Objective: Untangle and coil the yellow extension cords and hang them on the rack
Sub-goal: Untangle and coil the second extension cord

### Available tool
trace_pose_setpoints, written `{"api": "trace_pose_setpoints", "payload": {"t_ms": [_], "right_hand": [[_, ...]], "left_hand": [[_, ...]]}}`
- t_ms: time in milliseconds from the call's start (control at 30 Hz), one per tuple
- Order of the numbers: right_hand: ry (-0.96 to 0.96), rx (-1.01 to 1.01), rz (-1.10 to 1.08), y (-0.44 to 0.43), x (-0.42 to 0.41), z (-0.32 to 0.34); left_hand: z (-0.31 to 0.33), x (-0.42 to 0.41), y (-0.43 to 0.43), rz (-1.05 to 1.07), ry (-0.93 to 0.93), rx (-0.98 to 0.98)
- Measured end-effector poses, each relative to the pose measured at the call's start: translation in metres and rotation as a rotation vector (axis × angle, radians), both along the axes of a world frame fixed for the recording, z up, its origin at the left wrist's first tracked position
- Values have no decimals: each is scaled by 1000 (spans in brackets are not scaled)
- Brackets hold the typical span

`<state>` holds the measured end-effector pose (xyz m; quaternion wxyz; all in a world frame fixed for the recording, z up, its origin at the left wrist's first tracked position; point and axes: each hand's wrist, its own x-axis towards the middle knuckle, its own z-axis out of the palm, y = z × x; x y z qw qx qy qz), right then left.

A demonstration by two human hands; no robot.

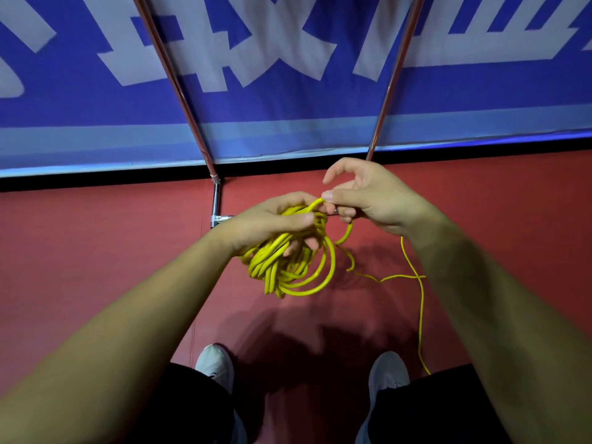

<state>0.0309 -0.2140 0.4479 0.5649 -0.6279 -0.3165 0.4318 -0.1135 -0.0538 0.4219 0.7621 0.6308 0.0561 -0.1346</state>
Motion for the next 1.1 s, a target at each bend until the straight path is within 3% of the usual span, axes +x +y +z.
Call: {"api": "trace_pose_setpoints", "payload": {"t_ms": [100, 267, 533, 633, 767, 867, 1000, 1100], "right_hand": [[-71, -18, 21, -1, 1, -3], [-16, 1, 27, -1, 6, -5], [-532, -74, -28, 16, -18, -7], [-711, -141, -71, 17, -20, -13], [-484, -153, -77, 12, -12, -15], [-149, -61, -77, 13, -15, -16], [108, 120, 5, 14, -26, -15], [124, 117, -59, 15, -27, -11]], "left_hand": [[0, 0, 2, 63, 0, 61], [5, 2, 5, 135, -13, -174], [4, 5, 13, 239, -40, -380], [8, 2, 18, 155, -97, -530], [7, -1, 17, 46, -146, -746], [7, -2, 18, -29, -125, -953], [10, -3, 21, -44, -104, -982], [9, -4, 21, -14, -100, -968]]}}
